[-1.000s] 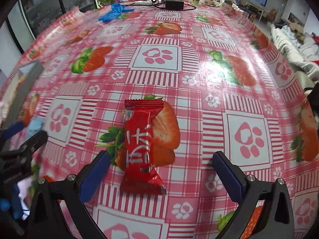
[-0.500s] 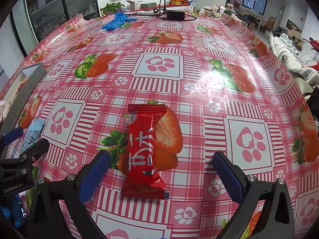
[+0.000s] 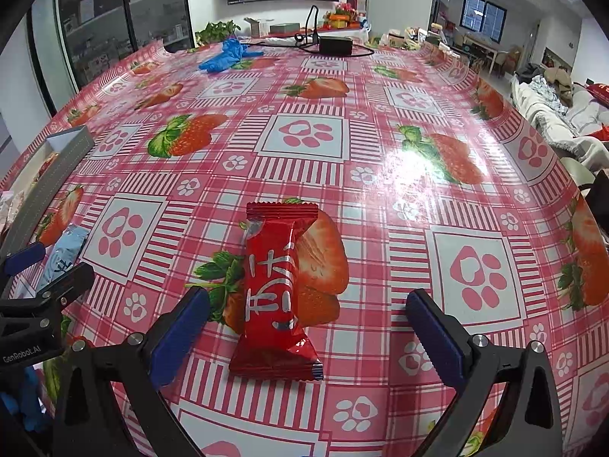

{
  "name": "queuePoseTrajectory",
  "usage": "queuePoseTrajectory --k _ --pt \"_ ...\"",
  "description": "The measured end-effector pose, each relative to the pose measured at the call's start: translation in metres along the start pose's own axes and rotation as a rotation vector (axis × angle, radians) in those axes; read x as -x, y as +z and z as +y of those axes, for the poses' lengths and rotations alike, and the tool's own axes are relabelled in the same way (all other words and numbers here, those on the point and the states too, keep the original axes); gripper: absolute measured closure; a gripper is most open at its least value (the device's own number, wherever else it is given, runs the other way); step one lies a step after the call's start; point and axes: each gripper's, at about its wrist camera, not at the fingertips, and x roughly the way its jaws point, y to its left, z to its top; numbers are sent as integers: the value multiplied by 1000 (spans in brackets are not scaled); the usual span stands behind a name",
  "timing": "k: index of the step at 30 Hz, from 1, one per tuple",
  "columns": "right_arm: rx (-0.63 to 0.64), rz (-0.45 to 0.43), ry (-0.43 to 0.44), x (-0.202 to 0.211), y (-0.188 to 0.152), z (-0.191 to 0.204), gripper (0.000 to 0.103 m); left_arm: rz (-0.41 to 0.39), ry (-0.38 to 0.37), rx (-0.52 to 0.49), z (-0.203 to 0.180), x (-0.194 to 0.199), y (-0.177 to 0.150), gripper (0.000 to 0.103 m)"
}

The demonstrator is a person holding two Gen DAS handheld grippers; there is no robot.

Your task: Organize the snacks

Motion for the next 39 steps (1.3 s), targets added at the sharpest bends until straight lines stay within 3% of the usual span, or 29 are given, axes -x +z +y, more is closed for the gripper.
queuePoseTrajectory --k 39 --pt "-1 -17 -1 2 -3 0 0 -26 3 2 0 3 -4 0"
